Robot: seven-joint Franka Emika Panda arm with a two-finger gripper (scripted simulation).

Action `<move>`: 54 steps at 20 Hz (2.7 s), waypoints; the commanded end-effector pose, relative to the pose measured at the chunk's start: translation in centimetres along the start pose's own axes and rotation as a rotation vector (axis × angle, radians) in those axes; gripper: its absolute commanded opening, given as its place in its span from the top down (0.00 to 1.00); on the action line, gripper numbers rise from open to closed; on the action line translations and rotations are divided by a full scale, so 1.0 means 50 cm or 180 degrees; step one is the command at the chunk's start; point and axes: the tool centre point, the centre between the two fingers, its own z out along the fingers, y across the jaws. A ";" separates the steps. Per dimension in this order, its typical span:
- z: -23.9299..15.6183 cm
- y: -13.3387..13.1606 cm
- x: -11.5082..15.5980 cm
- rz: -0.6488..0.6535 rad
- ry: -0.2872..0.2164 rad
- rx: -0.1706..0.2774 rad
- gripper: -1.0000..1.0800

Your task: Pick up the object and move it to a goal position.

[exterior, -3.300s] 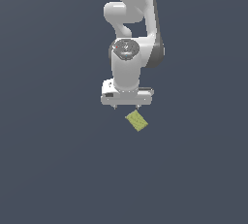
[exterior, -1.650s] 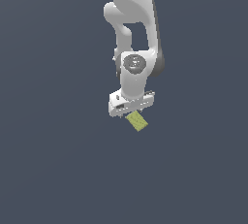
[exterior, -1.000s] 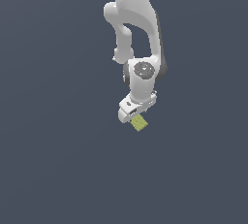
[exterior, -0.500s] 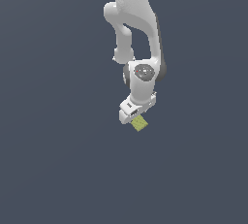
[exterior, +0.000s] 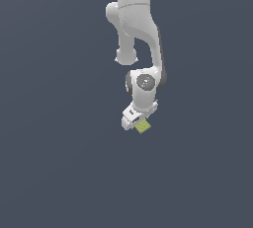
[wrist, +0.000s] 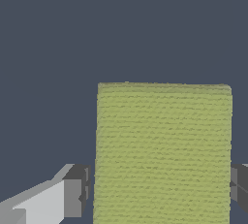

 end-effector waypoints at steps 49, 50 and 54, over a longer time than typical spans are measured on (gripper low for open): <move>-0.485 -0.005 -0.051 -0.0008 0.0003 0.0003 1.00; -0.494 -0.005 -0.052 -0.0008 0.0003 0.0003 1.00; -0.521 -0.004 -0.054 -0.0006 0.0003 0.0002 1.00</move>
